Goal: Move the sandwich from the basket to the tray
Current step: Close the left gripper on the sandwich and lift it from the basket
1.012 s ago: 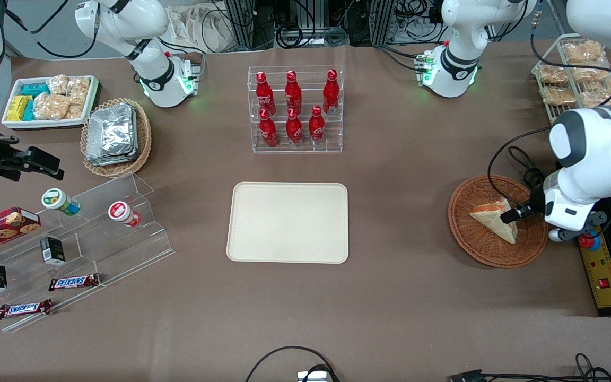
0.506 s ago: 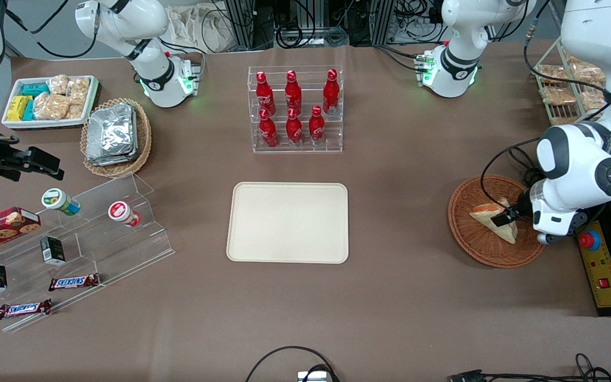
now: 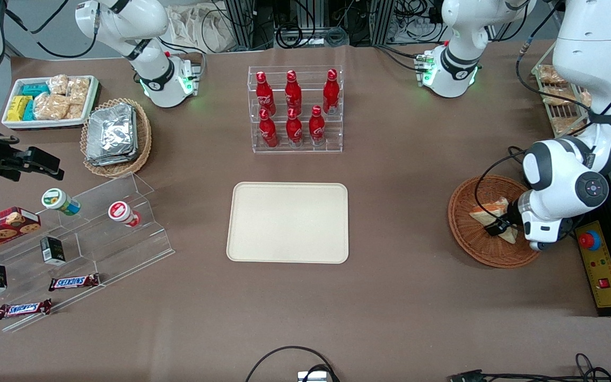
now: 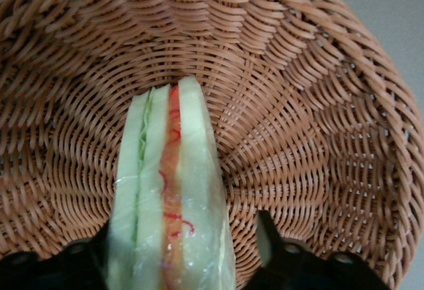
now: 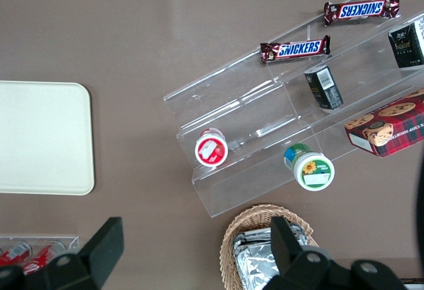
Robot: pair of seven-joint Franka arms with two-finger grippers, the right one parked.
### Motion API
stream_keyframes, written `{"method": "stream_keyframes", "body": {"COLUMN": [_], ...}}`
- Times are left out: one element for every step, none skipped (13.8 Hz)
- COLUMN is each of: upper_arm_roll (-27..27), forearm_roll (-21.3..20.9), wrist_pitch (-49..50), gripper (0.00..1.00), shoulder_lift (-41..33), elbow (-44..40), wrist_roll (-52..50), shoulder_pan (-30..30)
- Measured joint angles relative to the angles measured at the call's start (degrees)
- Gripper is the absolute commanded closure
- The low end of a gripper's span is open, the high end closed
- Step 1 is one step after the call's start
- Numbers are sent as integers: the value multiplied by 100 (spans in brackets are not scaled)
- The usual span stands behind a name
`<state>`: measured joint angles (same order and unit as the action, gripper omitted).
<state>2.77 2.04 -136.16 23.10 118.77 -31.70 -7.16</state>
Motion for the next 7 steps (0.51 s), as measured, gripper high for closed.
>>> {"method": "stream_keyframes", "body": {"upper_arm_roll": [12,27,45,58,65,66,67], "forearm_roll": [-10,-13,-13,-13,-13,-13,-13], "wrist_pitch": [-14,-18,-20,3,149,428,733], "gripper": [100,100,100,100,100,100,100], "shoulder_lift": [-19,-41,-57,-74,-106,-165,-232], "elbow": [-25,-58,-95,-163,-264,-392,-554], "wrist_roll": [37,118,200,237,270,312,374], "shoulder_pan": [1,3,5,6,7,7,7]}}
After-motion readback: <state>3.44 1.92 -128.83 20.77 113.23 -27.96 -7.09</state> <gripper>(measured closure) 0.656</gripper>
